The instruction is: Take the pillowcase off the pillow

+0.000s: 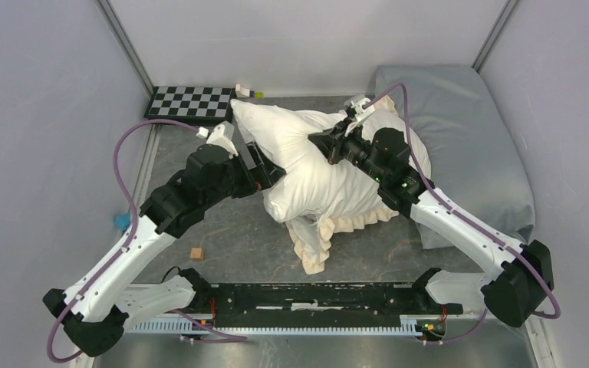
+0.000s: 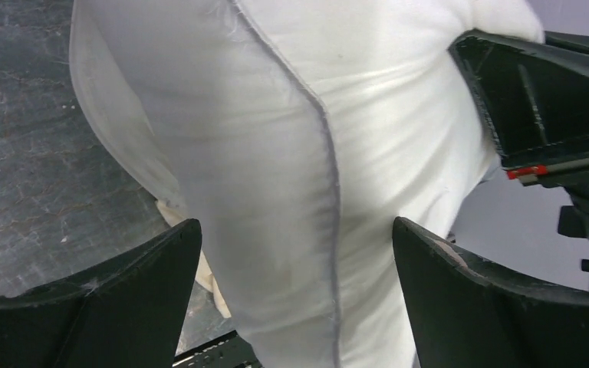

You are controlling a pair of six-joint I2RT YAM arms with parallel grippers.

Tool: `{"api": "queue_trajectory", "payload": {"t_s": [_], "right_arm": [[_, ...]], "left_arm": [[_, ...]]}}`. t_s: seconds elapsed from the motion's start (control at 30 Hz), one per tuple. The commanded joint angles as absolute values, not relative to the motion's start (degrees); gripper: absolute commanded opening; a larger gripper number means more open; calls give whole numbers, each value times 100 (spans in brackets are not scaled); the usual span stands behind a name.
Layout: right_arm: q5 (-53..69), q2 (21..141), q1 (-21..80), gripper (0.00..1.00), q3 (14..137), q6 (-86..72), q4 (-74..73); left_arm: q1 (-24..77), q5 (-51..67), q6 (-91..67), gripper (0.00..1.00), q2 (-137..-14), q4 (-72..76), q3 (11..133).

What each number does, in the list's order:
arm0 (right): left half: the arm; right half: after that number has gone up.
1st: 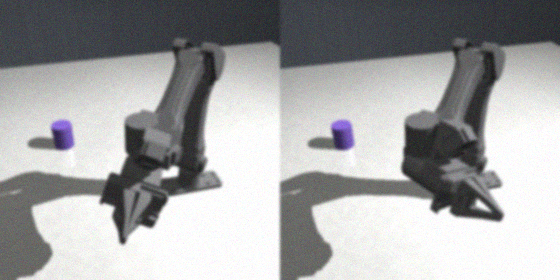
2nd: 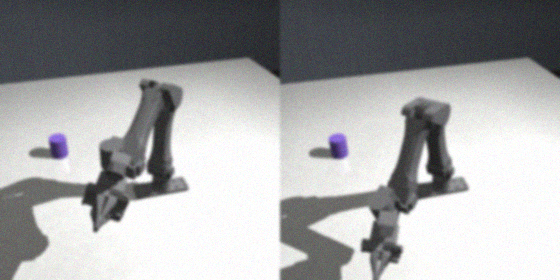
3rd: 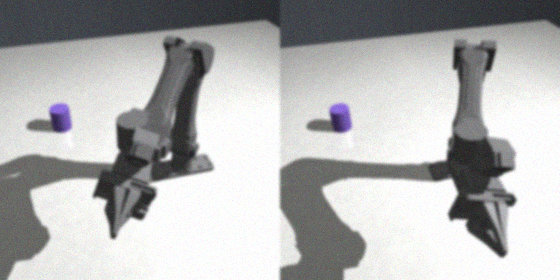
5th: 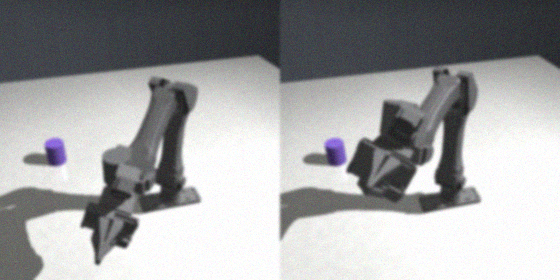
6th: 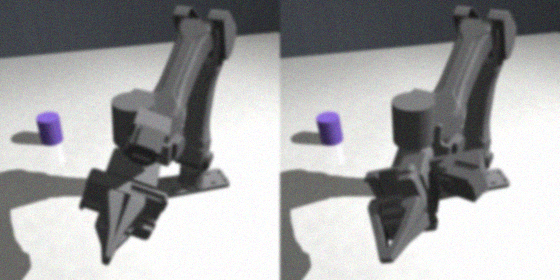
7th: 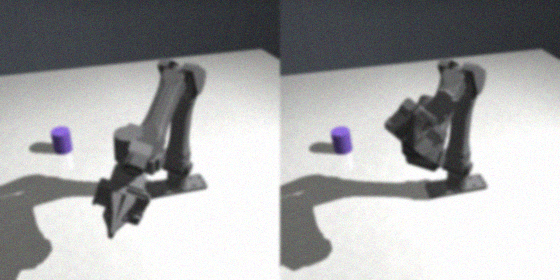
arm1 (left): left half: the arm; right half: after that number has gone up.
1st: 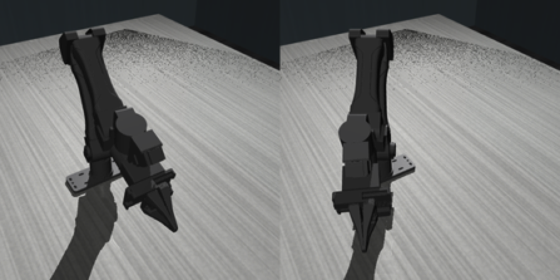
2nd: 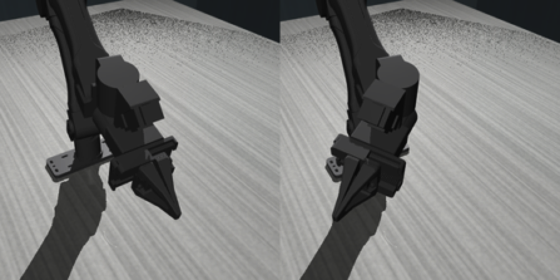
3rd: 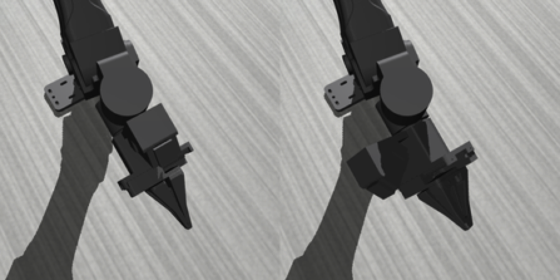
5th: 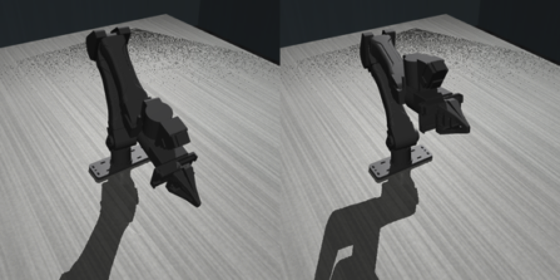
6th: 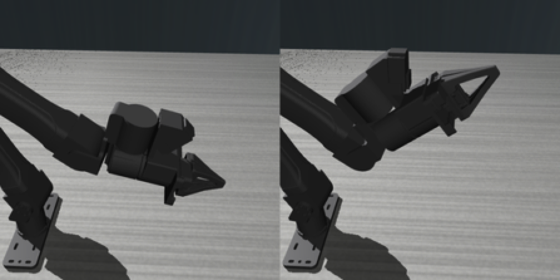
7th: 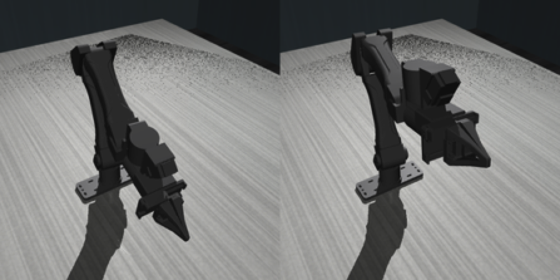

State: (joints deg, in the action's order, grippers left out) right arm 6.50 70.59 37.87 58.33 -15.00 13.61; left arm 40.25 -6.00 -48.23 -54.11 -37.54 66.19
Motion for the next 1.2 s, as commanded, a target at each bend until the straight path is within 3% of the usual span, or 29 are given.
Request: {"api": "queue_trajectory", "payload": {"t_s": [0.0,0.33,0.43,0.47,0.53,0.6,0.63,0.7,0.77,0.9,1.07,1.17], "right_arm": [[444,6945,3682,0,5800,-1399,1499],[1065,6996,3769,2,5797,-1278,1540],[1184,6990,3805,16,5781,-1204,1531],[1254,6987,3814,28,5782,-1176,1509],[1263,6958,3814,62,5792,-1109,1391],[932,6866,3814,83,5762,-1052,1109],[713,6809,3810,90,5742,-1024,953],[341,6652,3814,93,5656,-891,630],[65,6449,3814,95,5509,-764,331],[-164,6052,3814,95,5088,-591,29],[908,6026,4077,98,4975,-235,-272],[58,6156,4772,98,5141,-45,-516]], "left_arm": [[3880,-664,-4538,100,-5395,-3669,6513],[3378,826,-4728,100,-5627,-2884,6012],[3328,1137,-4822,100,-5713,-2616,5835],[3307,1222,-4844,100,-5762,-2544,5775],[3243,1455,-4802,87,-5808,-2250,5588],[3134,1484,-4807,58,-5756,-2018,5389],[3049,1409,-4816,43,-5711,-1971,5314],[2861,1249,-4795,19,-5552,-2000,5169],[2608,1211,-4743,9,-5445,-2090,5070],[2127,1246,-4564,4,-5318,-2315,4977],[1808,1400,-4411,2,-5211,-2404,4904],[1702,1463,-4310,2,-5228,-2490,4935]]}}
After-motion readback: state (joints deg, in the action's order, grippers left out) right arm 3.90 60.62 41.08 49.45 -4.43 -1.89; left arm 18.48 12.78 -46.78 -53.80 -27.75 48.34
